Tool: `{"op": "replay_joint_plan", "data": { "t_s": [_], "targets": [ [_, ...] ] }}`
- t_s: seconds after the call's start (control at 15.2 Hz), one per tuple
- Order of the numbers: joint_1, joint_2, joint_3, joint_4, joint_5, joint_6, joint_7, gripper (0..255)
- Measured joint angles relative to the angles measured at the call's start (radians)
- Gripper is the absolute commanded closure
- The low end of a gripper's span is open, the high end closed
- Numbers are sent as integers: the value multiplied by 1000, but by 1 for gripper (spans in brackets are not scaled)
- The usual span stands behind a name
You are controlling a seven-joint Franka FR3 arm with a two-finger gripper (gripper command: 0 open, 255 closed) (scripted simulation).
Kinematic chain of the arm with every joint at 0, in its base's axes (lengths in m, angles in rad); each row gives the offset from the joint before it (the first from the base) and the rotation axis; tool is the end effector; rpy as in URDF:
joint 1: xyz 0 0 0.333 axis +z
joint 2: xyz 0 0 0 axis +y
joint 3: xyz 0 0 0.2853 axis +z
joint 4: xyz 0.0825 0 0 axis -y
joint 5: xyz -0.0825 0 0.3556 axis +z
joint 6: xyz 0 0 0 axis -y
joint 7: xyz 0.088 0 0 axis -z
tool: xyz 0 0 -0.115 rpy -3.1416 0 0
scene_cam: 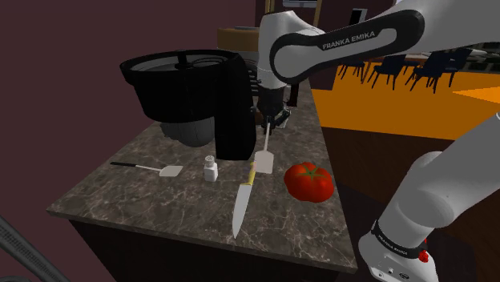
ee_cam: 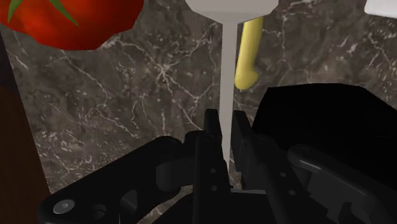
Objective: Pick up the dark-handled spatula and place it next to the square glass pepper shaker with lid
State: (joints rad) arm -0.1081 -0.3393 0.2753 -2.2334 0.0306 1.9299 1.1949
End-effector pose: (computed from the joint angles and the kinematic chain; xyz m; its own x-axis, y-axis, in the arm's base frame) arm 0.4326 0.0820 0.4770 0.4947 -0.8665 0.0664 -0.8684 -0.4958 -0.0003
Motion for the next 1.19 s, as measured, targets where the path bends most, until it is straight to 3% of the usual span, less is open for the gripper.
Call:
{"op": "replay_joint_plan", "data": {
  "t_s": [0.53, 0.92, 1.19],
  "targets": [
    [68, 74, 142, 91, 13, -20, 208, 255],
    [116, 178, 251, 201, -17, -38, 380, 255],
    [128, 219, 279, 193, -34, 4, 430, 255]
  ]
}}
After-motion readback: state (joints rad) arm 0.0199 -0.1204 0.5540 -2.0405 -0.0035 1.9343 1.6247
